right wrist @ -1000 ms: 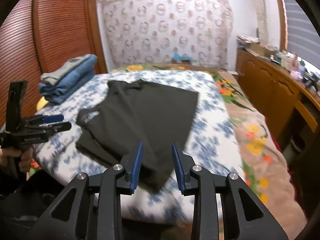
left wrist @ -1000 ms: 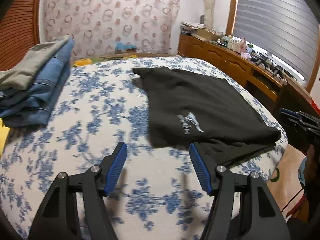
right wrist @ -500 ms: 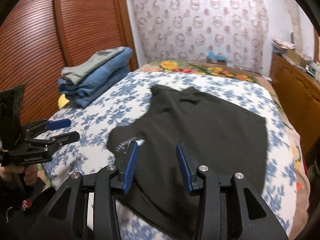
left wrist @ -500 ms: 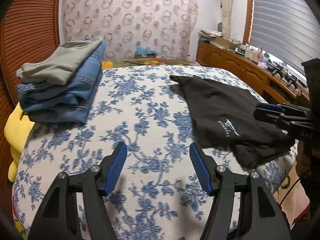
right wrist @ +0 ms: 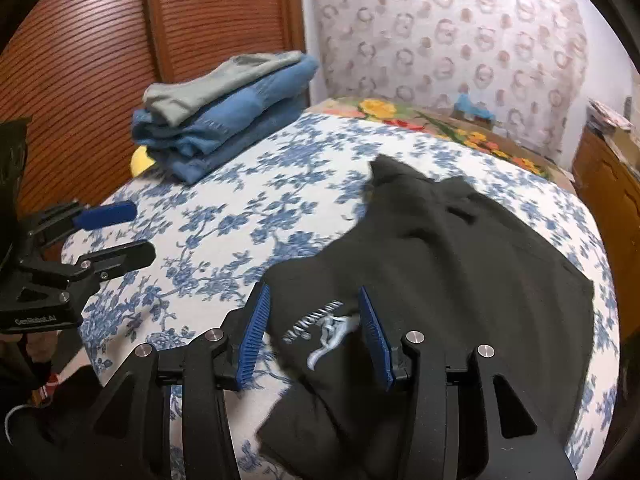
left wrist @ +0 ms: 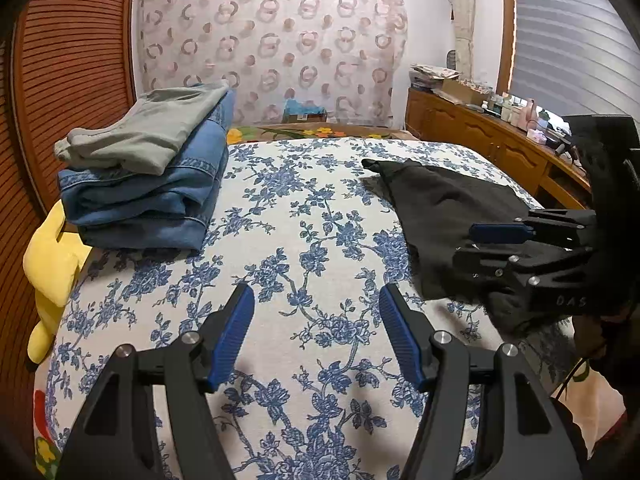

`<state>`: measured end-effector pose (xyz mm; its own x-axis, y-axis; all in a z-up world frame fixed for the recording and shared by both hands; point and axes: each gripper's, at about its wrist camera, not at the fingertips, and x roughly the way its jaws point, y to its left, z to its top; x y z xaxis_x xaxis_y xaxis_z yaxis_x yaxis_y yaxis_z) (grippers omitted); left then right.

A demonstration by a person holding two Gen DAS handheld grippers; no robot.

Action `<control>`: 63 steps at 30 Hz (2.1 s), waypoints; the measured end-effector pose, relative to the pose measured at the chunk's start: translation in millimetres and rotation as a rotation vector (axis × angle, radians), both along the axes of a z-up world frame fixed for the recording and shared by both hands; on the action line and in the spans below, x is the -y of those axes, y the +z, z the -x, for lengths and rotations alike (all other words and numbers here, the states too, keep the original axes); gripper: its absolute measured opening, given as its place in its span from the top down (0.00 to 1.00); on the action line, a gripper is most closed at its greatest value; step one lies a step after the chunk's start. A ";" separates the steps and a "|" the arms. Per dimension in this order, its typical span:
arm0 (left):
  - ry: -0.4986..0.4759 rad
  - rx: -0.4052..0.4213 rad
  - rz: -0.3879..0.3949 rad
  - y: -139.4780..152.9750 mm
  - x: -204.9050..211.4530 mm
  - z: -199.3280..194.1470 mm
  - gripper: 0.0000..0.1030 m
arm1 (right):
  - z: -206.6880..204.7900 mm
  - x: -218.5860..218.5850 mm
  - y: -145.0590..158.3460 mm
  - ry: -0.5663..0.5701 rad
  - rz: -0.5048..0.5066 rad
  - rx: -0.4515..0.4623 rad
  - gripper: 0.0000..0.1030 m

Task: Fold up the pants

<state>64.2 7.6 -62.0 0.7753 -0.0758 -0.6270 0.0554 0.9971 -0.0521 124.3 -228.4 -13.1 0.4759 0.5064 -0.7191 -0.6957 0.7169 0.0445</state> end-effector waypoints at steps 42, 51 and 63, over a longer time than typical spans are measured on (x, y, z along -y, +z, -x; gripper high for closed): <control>-0.046 0.010 -0.017 3.9 20.1 -2.2 0.38 | -38.8 33.5 33.0 -0.012 -0.007 0.041 0.97; -0.071 0.019 -0.027 10.0 33.3 -6.1 0.38 | -70.5 75.4 36.9 -0.107 0.026 0.069 0.97; -0.126 -0.008 -0.020 6.0 53.2 -26.0 0.38 | -113.6 124.9 24.4 -0.248 0.065 0.066 0.97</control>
